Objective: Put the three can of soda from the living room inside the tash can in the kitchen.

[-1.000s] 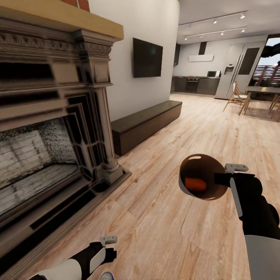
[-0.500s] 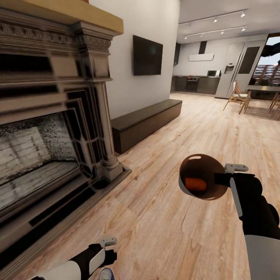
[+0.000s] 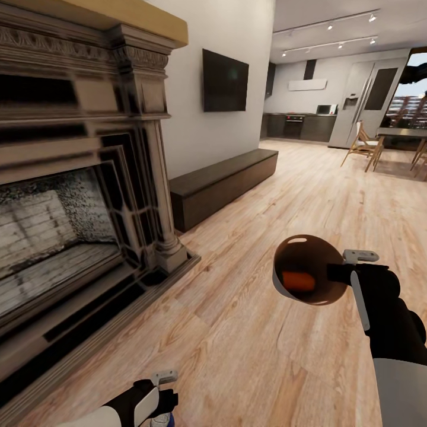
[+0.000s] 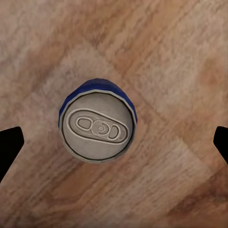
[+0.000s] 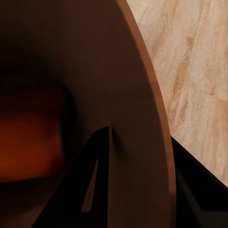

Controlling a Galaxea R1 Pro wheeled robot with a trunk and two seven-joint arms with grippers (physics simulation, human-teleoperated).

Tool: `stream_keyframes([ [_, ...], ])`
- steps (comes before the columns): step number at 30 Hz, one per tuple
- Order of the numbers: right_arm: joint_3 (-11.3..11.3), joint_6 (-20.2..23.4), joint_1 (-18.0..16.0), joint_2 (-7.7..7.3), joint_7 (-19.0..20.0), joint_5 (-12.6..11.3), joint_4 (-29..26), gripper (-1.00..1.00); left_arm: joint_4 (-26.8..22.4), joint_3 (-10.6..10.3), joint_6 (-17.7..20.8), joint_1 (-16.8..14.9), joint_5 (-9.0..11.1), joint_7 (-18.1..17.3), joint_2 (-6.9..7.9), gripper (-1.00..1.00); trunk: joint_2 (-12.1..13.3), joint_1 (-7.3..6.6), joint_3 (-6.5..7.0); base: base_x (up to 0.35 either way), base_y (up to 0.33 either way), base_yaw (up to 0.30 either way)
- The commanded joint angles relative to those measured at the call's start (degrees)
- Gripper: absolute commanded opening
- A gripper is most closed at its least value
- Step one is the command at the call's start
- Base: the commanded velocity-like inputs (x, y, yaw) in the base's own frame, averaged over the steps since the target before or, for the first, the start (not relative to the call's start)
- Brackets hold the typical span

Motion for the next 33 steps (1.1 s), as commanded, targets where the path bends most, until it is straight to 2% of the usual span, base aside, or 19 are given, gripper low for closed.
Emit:
stream_keyframes([
  [1, 0.0, 0.0, 0.0, 0.0, 0.2, -0.3, 0.0, -1.0, 0.0, 0.0, -0.1, 0.0, 0.0, 0.0, 0.0, 1.0, 0.0, -0.01, 0.01, 0.0, 0.0, 0.0],
  [9, 0.0, 0.0, 0.0, 0.01, 0.2, -0.3, 0.0, -1.0, 0.0, -0.1, -2.1, 0.0, -0.3, 0.0, 0.03, 1.0, 0.0, -0.01, 0.01, 0.0, 0.0, 0.0],
  [12, 0.0, 0.0, 0.0, 0.01, 0.2, -0.3, 0.1, -1.0, 0.0, -0.1, -2.6, 0.0, -0.4, 0.1, 0.06, 1.0, 0.0, 0.07, -0.66, 0.0, 0.0, 0.0],
  [15, 0.0, 0.0, 0.0, 0.01, 0.2, -0.3, 0.1, -1.0, 0.0, -0.1, -3.2, 0.0, -0.5, 0.1, 0.78, 1.0, -0.1, 0.15, -1.32, 0.0, 0.0, 0.0],
  [23, 0.0, 0.0, 0.0, -0.07, 0.2, -0.3, 0.1, -1.0, 0.0, -0.1, -4.0, 0.0, -0.6, 0.1, 1.73, 1.0, -0.1, 0.15, -1.32, 0.0, 0.0, 0.0],
  [26, 0.0, 0.0, 0.0, -0.08, 0.2, -0.3, 0.1, -1.0, 0.0, -0.1, -4.1, 0.0, -0.4, 0.1, 2.39, 1.0, -0.1, 0.23, -1.99, 0.0, 0.0, 0.0],
  [33, 0.0, 0.0, 0.0, -0.08, 0.2, -0.3, 0.1, -1.0, -0.1, -0.2, -4.5, 0.0, -0.5, 0.1, 2.68, 1.0, -0.2, 0.38, -3.32, 0.0, 0.0, 0.0],
])
